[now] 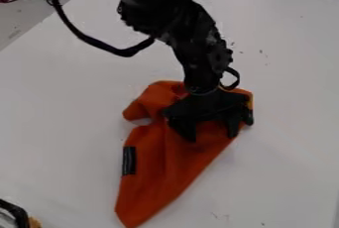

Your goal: Move the cloth to the bottom right of the table

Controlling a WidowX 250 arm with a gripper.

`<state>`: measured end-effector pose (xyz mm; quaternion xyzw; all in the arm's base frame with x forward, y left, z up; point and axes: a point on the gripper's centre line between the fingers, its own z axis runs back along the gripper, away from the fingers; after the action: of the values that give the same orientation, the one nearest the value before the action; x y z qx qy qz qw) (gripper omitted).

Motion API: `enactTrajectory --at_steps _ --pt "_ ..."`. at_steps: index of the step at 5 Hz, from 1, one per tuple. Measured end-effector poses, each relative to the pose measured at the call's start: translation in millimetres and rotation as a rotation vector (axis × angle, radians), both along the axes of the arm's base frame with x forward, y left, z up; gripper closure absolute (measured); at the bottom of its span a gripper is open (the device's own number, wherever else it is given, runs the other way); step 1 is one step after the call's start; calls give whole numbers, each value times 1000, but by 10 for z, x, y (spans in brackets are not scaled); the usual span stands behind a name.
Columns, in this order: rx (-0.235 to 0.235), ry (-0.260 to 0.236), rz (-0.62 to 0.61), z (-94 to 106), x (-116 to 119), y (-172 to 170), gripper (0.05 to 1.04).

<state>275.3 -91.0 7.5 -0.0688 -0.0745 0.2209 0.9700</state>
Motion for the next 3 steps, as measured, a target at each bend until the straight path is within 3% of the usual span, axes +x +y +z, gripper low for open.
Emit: enactTrajectory --at_steps 1,2,3 --pt "18 42 -18 47 -85 46 84" --pt "44 46 -66 236 -103 186 84" --pt "56 -27 -81 491 -68 234 84"
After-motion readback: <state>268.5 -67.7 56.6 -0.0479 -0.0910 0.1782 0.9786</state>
